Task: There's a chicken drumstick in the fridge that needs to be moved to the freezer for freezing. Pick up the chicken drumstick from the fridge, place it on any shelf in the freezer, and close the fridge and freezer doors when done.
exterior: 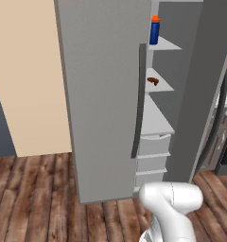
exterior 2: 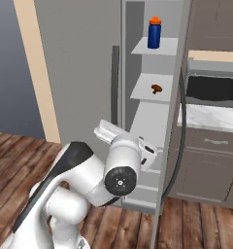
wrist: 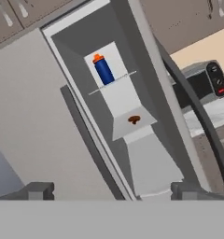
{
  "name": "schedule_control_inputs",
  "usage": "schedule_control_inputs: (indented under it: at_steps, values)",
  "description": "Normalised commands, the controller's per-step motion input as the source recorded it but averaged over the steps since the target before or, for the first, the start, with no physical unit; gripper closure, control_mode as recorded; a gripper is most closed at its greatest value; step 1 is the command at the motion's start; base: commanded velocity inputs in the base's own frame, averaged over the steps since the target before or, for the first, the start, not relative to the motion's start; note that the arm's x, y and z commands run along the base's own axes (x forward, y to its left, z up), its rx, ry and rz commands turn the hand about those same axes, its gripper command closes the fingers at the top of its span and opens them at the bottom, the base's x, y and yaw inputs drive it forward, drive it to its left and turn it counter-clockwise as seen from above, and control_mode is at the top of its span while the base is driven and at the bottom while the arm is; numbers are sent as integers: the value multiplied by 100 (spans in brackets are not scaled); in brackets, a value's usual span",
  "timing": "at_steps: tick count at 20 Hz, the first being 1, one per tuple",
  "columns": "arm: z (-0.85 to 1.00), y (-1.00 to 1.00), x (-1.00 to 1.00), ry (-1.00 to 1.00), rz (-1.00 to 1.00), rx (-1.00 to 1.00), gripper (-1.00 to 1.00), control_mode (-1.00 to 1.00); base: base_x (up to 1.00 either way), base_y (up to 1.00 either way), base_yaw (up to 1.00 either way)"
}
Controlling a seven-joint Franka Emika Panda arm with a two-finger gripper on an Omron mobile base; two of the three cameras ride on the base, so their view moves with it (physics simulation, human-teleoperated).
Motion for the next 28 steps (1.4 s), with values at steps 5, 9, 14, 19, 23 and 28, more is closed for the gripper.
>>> schedule_control_inputs:
  at_steps: [5, 9, 14, 19, 23, 28]
  values:
    - [0, -52, -1, 0, 6, -21, -100, -100, 0, 0, 0]
    - [0, -47, 0, -7, 17, -10, -100, -100, 0, 0, 0]
    - [-3, -49, 2, -5, 27, -5, -100, -100, 0, 0, 0]
    - [-10, -40, 5, 0, 39, -1, -100, -100, 0, 0, 0]
    - [-20, -16, 3, 0, 53, 0, -100, -100, 0, 0, 0]
    - [-38, -13, 13, -1, 49, 1, -100, -100, 0, 0, 0]
